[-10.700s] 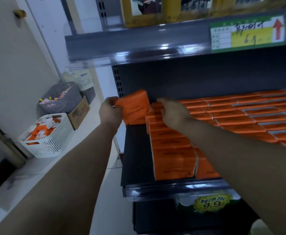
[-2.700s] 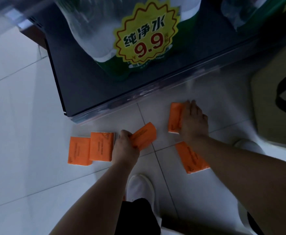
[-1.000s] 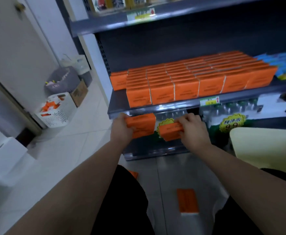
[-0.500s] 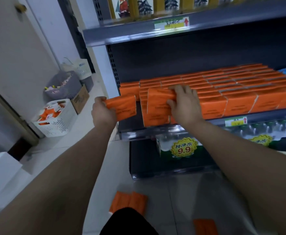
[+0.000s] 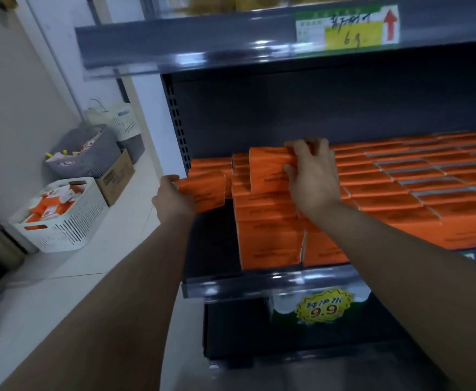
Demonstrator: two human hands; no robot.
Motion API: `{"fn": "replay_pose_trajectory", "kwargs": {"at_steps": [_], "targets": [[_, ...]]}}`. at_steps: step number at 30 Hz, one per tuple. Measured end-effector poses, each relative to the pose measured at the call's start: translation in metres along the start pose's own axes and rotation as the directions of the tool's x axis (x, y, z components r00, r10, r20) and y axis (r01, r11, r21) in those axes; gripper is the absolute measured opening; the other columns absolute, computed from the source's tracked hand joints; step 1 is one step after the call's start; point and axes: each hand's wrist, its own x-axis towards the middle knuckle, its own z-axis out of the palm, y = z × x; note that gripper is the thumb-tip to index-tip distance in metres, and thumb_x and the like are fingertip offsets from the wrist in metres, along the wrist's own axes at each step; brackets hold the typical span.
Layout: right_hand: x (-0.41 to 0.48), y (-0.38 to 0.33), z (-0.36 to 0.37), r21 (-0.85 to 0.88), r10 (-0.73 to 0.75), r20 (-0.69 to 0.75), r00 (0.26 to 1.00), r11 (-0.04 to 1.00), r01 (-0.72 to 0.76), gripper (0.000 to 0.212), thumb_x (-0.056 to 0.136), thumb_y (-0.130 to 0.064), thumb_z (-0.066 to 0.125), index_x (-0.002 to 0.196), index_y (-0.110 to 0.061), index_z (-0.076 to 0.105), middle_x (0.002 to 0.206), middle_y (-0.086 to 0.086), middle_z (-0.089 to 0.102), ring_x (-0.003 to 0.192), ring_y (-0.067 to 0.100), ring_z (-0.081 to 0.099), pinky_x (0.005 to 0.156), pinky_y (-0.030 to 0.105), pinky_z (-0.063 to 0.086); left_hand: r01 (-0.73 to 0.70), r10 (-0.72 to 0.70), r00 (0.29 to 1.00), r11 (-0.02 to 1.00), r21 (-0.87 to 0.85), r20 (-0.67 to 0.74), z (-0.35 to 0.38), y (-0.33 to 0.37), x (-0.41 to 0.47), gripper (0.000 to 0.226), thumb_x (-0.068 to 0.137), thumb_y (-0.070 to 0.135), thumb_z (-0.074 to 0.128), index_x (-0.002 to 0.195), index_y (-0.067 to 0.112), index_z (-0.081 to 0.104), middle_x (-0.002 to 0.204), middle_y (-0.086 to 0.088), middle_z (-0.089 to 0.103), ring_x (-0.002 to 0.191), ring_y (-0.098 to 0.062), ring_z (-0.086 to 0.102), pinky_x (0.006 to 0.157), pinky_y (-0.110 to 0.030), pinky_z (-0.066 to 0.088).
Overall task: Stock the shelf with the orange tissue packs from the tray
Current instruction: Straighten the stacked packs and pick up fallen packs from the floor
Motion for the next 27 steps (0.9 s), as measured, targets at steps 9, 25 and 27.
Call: {"fn": "replay_pose_trajectory", "kwargs": {"at_steps": [9,25,27], "targets": [[0.011,0.015,0.017,0.055,0.006,0.016,1.0,0.998,-0.007,0.042,0.092,-0.02,0.058,0.133,-0.028,0.05,0.135,0.009,0.038,0.123,0.03,0.04,0.107,0.043,0.036,0.024,-0.017,0.997,0.996,-0.09,0.079,0.039,-0.007,0.024,0.052,0.092,0.008,0.045,0.143,0.017,0.035,0.09,0.012,0.05,0.087,-0.015,0.047,0.067,-0.025,0.039],[0.014,-0.042,0.028,0.156,-0.075,0.061,0.995,0.986,0.064,0.043,0.093,-0.023,0.058,0.135,-0.028,0.049,0.135,0.006,0.04,0.123,0.025,0.043,0.105,0.033,0.039,-0.037,0.067,0.995,0.934,-0.356,0.073,-0.005,0.007,0.014,0.052,0.087,-0.005,0.047,0.137,0.01,0.045,0.131,-0.004,0.055,0.122,-0.02,0.051,0.099,-0.031,0.044],[0.013,-0.06,0.037,0.164,-0.105,0.084,0.991,0.982,0.091,0.044,0.091,-0.022,0.059,0.134,-0.028,0.05,0.136,0.006,0.04,0.123,0.026,0.043,0.107,0.035,0.038,-0.024,0.143,0.968,0.871,-0.491,0.208,-0.024,0.011,0.011,0.046,0.083,-0.01,0.047,0.125,0.008,0.055,0.107,0.0,0.063,0.097,-0.016,0.06,0.078,-0.022,0.053]]}}
